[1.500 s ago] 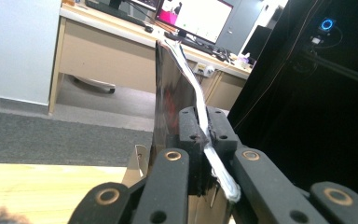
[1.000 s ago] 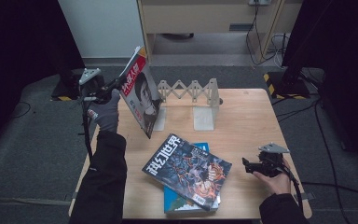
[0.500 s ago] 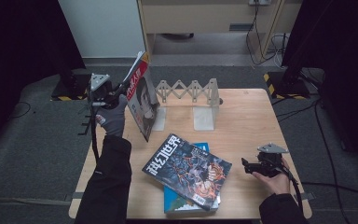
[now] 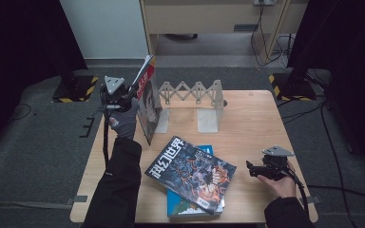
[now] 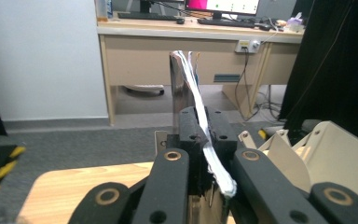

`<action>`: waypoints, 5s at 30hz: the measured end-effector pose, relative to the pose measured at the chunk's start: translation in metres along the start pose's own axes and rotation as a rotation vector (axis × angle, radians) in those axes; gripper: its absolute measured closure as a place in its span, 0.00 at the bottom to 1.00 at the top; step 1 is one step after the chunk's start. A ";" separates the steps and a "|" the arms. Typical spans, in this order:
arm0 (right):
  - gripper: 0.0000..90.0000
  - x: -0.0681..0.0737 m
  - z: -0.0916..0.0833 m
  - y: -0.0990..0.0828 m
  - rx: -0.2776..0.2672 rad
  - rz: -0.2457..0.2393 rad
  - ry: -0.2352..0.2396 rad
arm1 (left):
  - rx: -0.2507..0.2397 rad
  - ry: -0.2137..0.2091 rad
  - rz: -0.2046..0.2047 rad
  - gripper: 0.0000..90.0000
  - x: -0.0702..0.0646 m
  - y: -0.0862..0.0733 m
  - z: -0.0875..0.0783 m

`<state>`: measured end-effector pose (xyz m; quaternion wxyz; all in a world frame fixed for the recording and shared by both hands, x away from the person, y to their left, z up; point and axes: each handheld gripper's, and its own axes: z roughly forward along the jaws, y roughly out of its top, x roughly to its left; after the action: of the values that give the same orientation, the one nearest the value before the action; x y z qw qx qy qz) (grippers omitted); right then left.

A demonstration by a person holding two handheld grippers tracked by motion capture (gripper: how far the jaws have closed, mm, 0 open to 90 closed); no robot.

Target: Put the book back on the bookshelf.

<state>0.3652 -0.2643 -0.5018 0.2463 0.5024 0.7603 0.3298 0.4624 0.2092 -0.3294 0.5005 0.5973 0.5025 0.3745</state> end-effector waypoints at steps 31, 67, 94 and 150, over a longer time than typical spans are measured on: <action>0.09 0.003 0.002 -0.001 0.015 -0.018 -0.001 | -0.027 0.042 0.031 0.95 0.007 -0.023 -0.015; 0.09 0.004 0.003 -0.001 0.020 -0.024 0.011 | 0.028 0.025 -0.016 0.68 0.015 -0.036 -0.008; 0.10 0.003 0.003 0.000 0.014 -0.019 0.010 | -0.020 0.080 0.036 0.96 -0.005 -0.037 0.005; 0.10 0.006 0.004 -0.001 0.031 -0.040 0.021 | -0.012 0.105 0.062 0.69 0.010 -0.069 -0.007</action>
<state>0.3655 -0.2574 -0.5054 0.2372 0.4873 0.7778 0.3182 0.4421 0.2204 -0.3952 0.4655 0.5890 0.5069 0.4236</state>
